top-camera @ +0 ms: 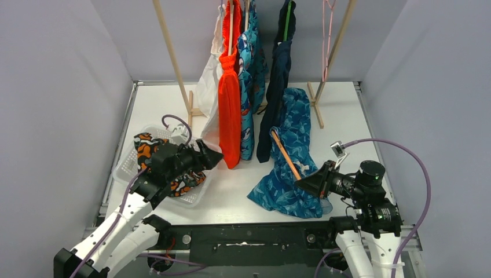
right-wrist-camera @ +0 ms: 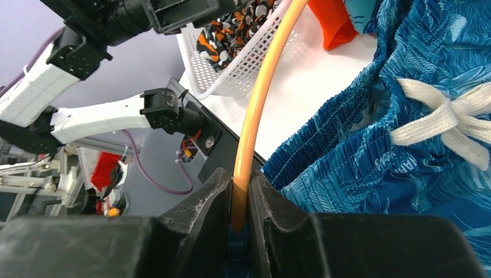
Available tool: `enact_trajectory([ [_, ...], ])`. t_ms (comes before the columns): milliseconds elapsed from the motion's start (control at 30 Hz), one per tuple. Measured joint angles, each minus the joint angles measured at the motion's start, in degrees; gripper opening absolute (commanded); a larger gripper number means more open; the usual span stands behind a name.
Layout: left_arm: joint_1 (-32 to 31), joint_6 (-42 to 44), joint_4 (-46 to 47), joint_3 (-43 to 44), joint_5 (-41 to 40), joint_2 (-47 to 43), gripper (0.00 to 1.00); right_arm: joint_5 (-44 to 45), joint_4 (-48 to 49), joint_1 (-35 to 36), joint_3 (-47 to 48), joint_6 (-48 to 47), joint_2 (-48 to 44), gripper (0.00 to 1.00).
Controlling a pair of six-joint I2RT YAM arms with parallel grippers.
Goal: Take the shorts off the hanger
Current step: Pick up the hanger from the clothes rod, then remove the shorts from the hanger.
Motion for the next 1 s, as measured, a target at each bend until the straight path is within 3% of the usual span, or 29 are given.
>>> enact_trajectory([
  [100, -8.0, -5.4, 7.7, -2.0, 2.0, 0.1, 0.71, -1.9, 1.2, 0.0, -0.8, 1.2, 0.3, 0.0],
  [167, -17.8, -6.0, 9.7, -0.1, -1.2, 3.5, 0.71, -3.0, 1.8, 0.0, -1.6, 1.8, 1.0, 0.0],
  [267, -31.7, -5.6, 10.3, 6.8, -9.4, 11.5, 0.71, -4.3, 2.4, 0.0, -2.1, 2.3, 2.5, 0.0],
  [400, -40.7, -4.4, 15.8, 10.4, -22.7, 16.7, 0.71, -5.4, 2.5, 0.7, -2.1, 2.0, 4.4, 0.0],
  [500, -43.6, -0.5, 21.9, 10.9, -33.3, 19.8, 0.71, -5.5, 1.9, 1.1, -2.1, 1.1, 6.4, 0.0],
  [633, -44.2, 4.5, 29.7, 11.0, -40.1, 23.8, 0.69, -5.5, 1.6, 1.2, -1.9, 1.2, 7.0, 0.0],
  [867, -43.7, 7.5, 37.4, 12.7, -42.7, 27.7, 0.58, -5.6, 2.5, 1.4, -1.0, 1.9, 6.7, 0.0],
  [1000, -41.2, 4.6, 40.3, 12.4, -41.0, 28.6, 0.52, -5.9, 3.5, 1.4, -1.0, 3.0, 5.8, 0.0],
])
